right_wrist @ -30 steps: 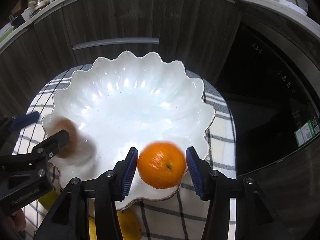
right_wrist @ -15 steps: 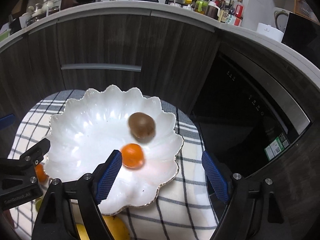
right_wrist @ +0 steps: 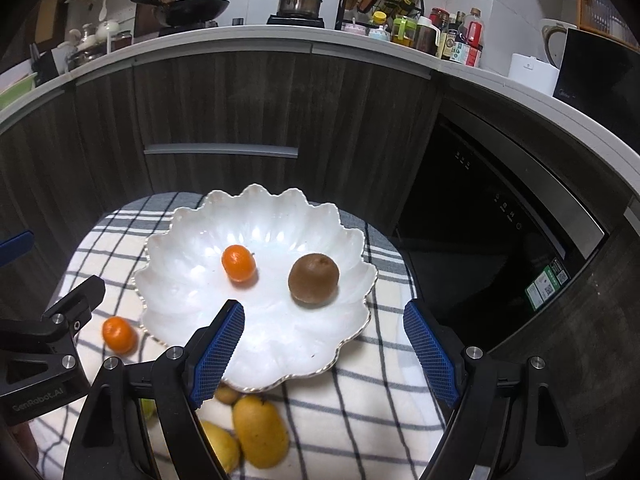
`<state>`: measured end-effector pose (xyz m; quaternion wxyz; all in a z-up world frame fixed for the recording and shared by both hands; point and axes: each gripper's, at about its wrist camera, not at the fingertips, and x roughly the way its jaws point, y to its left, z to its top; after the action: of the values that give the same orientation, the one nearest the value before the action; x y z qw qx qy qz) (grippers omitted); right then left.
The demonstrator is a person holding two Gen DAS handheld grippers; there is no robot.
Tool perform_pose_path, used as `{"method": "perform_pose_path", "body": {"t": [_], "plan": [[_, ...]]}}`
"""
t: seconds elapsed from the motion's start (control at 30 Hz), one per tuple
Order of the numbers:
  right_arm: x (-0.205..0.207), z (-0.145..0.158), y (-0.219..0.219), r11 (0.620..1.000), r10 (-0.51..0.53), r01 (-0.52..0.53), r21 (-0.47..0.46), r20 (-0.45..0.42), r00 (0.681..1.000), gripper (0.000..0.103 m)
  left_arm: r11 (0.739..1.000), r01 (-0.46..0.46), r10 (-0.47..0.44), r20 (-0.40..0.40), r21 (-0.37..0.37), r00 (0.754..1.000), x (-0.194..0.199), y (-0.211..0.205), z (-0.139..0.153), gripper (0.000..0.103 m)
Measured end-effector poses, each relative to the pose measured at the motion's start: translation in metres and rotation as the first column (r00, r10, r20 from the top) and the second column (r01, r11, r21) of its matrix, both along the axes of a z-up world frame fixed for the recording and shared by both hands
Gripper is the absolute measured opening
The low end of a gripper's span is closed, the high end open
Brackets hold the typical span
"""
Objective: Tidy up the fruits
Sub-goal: 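Open both tools to drop the kiwi and tangerine into the bowl, then move both tools back toward the remaining fruit on the cloth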
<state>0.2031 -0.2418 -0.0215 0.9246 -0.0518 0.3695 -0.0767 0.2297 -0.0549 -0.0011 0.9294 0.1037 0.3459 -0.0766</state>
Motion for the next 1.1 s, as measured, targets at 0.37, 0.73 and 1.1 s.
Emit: {"method": "perform_pose_path", "body": {"t": [0.37,0.73,1.1], "plan": [[-0.03,0.005,0.018,0.999,0.028,-0.028,0.017,0.001,1.0,0.083,1.0,-0.03,0.03,-0.012,-0.008,0.999,-0.032,0.018,-0.003,0.101],[-0.051,-0.002,0.024,0.999,0.034,-0.033,0.027,-0.014,0.999,0.083,0.999,-0.043,0.043,-0.004,0.0,0.999,-0.059,0.025,-0.012,0.101],[-0.064,-0.023,0.024,0.999,0.012,-0.01,0.043,-0.047,0.999,0.083,0.998,-0.068,0.068,-0.027,-0.002,0.997,-0.062,0.028,-0.035,0.101]]}}
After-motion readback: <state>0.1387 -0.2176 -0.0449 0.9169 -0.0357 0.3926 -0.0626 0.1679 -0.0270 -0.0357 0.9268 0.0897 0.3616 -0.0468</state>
